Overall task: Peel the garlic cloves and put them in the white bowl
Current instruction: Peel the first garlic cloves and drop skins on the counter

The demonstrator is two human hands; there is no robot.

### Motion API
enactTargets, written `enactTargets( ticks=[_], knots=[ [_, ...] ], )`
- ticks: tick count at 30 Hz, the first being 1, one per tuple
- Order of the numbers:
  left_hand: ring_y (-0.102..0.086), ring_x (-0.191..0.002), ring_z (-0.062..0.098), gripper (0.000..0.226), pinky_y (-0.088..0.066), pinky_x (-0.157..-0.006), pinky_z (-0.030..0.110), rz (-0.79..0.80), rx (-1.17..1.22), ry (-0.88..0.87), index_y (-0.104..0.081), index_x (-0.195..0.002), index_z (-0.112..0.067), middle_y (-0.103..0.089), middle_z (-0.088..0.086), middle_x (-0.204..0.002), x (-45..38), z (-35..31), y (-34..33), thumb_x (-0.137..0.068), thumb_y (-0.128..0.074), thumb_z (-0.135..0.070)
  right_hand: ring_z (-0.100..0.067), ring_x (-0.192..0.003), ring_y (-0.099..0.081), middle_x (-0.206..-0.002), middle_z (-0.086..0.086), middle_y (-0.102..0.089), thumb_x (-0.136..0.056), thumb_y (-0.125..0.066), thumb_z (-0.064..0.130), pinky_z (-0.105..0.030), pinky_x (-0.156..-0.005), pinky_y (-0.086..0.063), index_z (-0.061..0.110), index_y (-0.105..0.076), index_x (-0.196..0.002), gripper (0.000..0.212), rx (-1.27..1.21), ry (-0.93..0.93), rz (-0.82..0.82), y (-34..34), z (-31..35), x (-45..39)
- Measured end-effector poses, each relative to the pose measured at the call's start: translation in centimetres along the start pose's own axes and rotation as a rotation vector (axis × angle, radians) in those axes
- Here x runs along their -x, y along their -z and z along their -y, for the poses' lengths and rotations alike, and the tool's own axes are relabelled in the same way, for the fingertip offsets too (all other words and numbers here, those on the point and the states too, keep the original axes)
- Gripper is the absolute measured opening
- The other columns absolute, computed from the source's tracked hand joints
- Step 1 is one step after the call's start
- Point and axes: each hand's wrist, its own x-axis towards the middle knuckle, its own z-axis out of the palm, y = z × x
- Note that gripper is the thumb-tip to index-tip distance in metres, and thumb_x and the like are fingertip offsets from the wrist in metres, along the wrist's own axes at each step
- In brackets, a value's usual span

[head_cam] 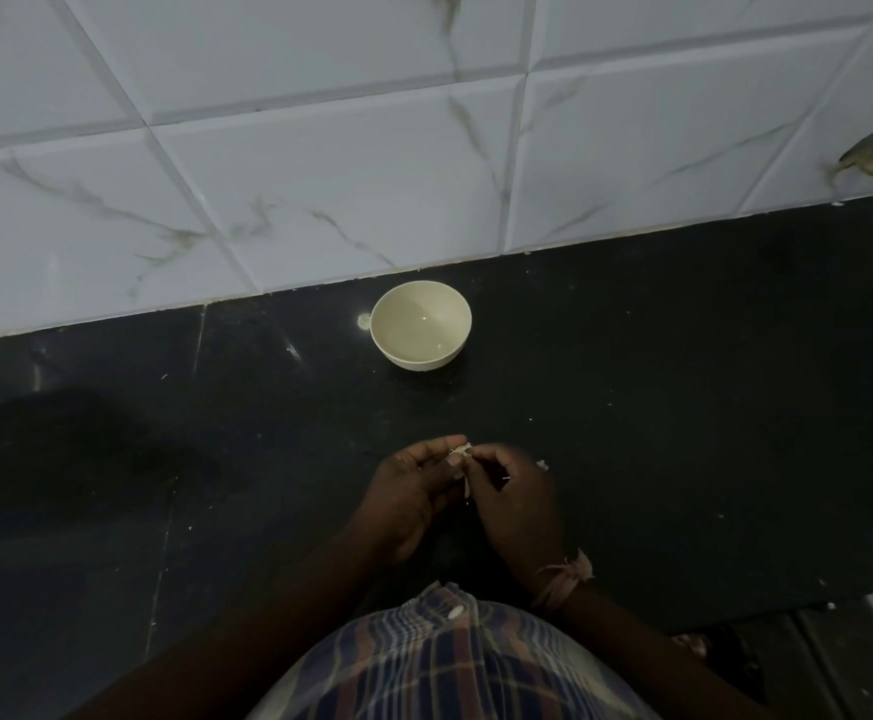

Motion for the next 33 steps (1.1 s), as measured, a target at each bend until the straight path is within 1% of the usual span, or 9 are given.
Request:
enactTargets(
  ticks=[5,11,15,18,20,25,28,31,33],
  knots=[
    [-0.071,-0.108,0.034,0.024,-0.057,-0.092,0.045,-0.042,0.004,-0.007,-0.068,-0.12,-0.002,-0.074,0.019,-0.114,0.0,0.0,-0.3,-0.097,-0.06,-0.002,0.005,-0.094,-0.058,-0.103,0.007,-0.065,-0.1,-0.061,0.022,-0.005,-0.079,-0.043,0.022,-0.069,-0.108,0.011,0.031,0.039,-0.018,-0.3,0.9,0.2],
    [-0.074,-0.1,0.03,0.021,-0.058,-0.084,0.041,-0.067,0.012,-0.005,-0.07,-0.114,-0.003,-0.075,0.019,-0.111,0.1,0.2,-0.1,-0.094,-0.063,0.0,-0.004,-0.09,-0.06,-0.094,0.006,-0.064,-0.098,-0.062,0.015,-0.02,-0.081,-0.049,0.017,-0.07,-0.097,0.009,0.017,0.084,-0.035,-0.3,1.2,0.0],
    [-0.074,-0.097,0.03,0.019,-0.061,-0.08,0.04,-0.076,0.026,0.005,-0.07,-0.112,-0.002,-0.076,0.019,-0.11,0.3,0.0,0.1,-0.096,-0.061,0.001,0.003,-0.09,-0.06,-0.095,0.011,-0.064,-0.097,-0.063,0.018,-0.012,-0.078,-0.046,0.026,-0.068,-0.094,0.01,-0.037,0.001,0.012,-0.1,1.4,-0.3],
    [-0.075,-0.094,0.026,0.019,-0.061,-0.074,0.033,-0.074,-0.008,-0.008,-0.07,-0.112,-0.003,-0.076,0.017,-0.108,0.3,-0.3,0.1,-0.097,-0.06,0.001,0.011,-0.092,-0.058,-0.094,0.016,-0.061,-0.097,-0.065,0.017,-0.004,-0.076,-0.043,0.032,-0.065,-0.094,0.015,-0.043,0.022,0.026,0.1,1.3,-0.4],
    [-0.076,-0.09,0.022,0.019,-0.061,-0.072,0.03,-0.073,-0.009,-0.014,-0.07,-0.111,-0.002,-0.077,0.015,-0.106,0.3,-0.5,0.0,-0.098,-0.058,0.002,0.015,-0.094,-0.055,-0.094,0.018,-0.059,-0.097,-0.064,0.016,-0.002,-0.079,-0.042,0.03,-0.067,-0.098,0.014,-0.04,0.048,0.033,0.2,1.2,-0.4],
    [-0.076,-0.091,0.019,0.021,-0.06,-0.072,0.027,-0.061,-0.011,0.007,-0.069,-0.116,-0.001,-0.078,0.013,-0.106,0.4,-0.6,-0.1,-0.1,-0.055,0.002,0.011,-0.094,-0.055,-0.103,0.009,-0.062,-0.1,-0.06,0.015,-0.002,-0.083,-0.04,0.015,-0.07,-0.114,0.018,0.063,0.17,0.031,0.3,0.4,-0.2],
    [-0.076,-0.089,0.018,0.021,-0.06,-0.069,0.026,-0.074,-0.028,-0.006,-0.07,-0.114,-0.002,-0.077,0.014,-0.104,0.4,-0.7,0.0,-0.102,-0.053,0.001,0.009,-0.093,-0.056,-0.103,0.008,-0.064,-0.099,-0.061,0.013,-0.004,-0.084,-0.041,0.015,-0.072,-0.111,0.017,0.047,0.196,0.041,0.2,0.4,-0.3],
    [-0.076,-0.084,0.016,0.021,-0.059,-0.067,0.024,-0.079,-0.032,-0.027,-0.07,-0.111,-0.003,-0.078,0.012,-0.1,0.4,-0.8,0.0,-0.102,-0.051,0.0,0.008,-0.093,-0.06,-0.1,0.014,-0.065,-0.098,-0.062,0.015,-0.007,-0.082,-0.046,0.024,-0.07,-0.102,0.013,-0.07,0.075,0.089,0.2,1.0,-0.6],
    [-0.076,-0.082,0.016,0.02,-0.059,-0.066,0.024,-0.077,0.009,-0.03,-0.069,-0.111,-0.003,-0.078,0.011,-0.097,0.5,-0.9,-0.2,-0.102,-0.052,0.001,0.002,-0.089,-0.065,-0.095,0.009,-0.07,-0.099,-0.062,0.016,-0.015,-0.077,-0.052,0.021,-0.069,-0.097,0.009,-0.205,-0.066,0.123,0.3,1.5,-0.9]
  ],
)
